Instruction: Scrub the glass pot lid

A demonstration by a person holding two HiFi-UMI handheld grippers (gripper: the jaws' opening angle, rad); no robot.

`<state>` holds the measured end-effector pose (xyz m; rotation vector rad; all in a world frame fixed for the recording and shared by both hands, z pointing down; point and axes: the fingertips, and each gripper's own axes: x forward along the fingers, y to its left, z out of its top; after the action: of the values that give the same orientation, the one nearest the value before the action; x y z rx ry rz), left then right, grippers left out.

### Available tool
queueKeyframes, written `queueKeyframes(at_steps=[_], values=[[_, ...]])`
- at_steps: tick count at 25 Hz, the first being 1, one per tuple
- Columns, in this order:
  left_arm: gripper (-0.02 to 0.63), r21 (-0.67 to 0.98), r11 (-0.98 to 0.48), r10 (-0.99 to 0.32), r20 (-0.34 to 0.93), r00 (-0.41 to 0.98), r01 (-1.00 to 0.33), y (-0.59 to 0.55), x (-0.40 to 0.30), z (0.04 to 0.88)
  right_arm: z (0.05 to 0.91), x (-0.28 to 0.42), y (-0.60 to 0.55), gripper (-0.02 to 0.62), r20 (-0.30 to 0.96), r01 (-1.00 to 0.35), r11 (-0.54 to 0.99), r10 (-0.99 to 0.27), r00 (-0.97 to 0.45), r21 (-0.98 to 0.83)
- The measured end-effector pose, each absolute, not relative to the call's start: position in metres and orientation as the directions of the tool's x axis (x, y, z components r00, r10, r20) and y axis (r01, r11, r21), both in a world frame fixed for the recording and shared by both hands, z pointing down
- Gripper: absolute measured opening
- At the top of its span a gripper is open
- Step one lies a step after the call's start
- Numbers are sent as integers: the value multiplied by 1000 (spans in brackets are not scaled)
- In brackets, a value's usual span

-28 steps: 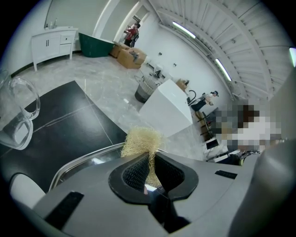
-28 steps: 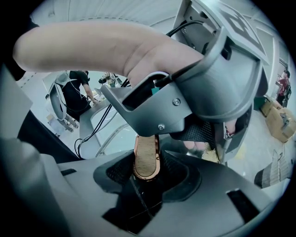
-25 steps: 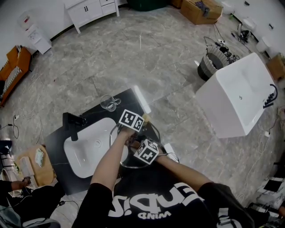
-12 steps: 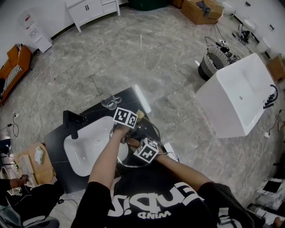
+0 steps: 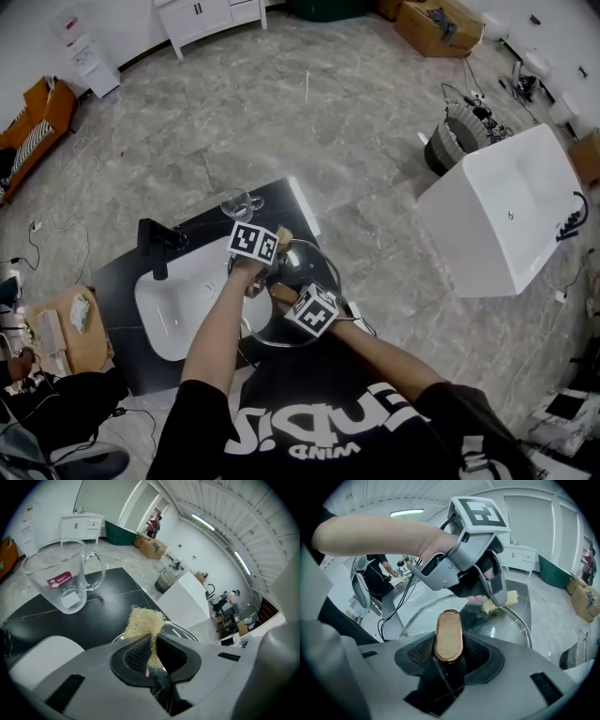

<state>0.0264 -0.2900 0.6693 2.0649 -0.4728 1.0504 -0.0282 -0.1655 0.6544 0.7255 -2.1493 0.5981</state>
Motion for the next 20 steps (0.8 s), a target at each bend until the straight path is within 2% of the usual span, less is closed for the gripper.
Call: queueKeyframes(at_steps=[20], values=[[44,454,-465,-109,823,558,-760,-276,-75,671,655,-29,-164,176,791,-659,728,-286,-540,-187]])
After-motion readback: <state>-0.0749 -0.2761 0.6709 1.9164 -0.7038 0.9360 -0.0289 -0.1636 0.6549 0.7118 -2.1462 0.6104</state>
